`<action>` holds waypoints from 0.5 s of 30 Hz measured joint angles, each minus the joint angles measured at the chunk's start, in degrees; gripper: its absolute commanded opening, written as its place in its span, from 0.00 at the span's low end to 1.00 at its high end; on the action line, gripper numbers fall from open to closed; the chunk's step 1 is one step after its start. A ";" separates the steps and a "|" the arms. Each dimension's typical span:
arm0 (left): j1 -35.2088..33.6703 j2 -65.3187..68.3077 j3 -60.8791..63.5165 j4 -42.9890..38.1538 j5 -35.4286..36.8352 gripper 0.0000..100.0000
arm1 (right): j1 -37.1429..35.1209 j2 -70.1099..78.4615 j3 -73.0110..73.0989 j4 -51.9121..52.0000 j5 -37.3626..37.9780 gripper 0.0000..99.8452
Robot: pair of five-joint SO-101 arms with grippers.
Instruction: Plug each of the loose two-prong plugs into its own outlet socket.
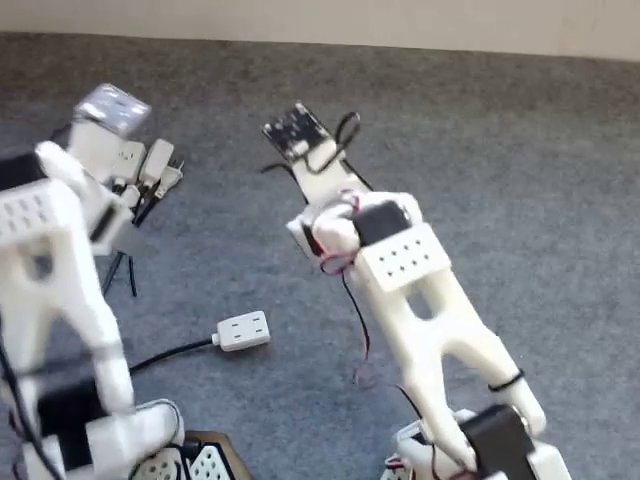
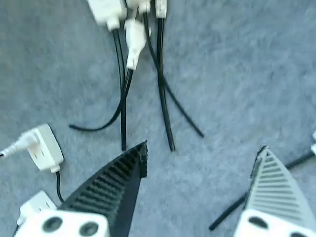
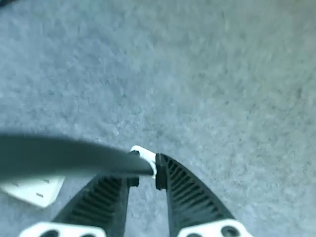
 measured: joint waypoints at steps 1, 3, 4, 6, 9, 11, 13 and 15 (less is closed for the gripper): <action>1.23 -4.04 4.57 -2.99 0.88 0.34 | 0.00 -1.93 2.73 -2.11 -0.62 0.00; 4.31 -13.19 14.51 -9.67 2.20 0.34 | -0.35 -6.86 8.00 -5.01 -1.23 0.00; 6.24 -17.93 19.78 -13.10 2.73 0.34 | -0.53 -9.32 10.11 -5.45 -1.41 0.00; 10.90 -27.43 30.51 -19.25 4.57 0.34 | -1.14 -14.24 13.01 -6.07 -3.08 0.00; 18.37 -40.35 42.90 -24.53 9.58 0.34 | -1.23 -19.96 16.35 -6.24 -6.51 0.00; 23.38 -47.30 47.65 -25.67 13.45 0.34 | -1.58 -21.89 19.25 -6.15 -8.70 0.00; 27.43 -51.60 50.37 -26.11 17.14 0.34 | -1.58 -23.12 21.45 -5.98 -10.99 0.00; 30.33 -54.07 52.13 -26.37 20.31 0.34 | -1.58 -23.91 22.24 -5.98 -12.84 0.00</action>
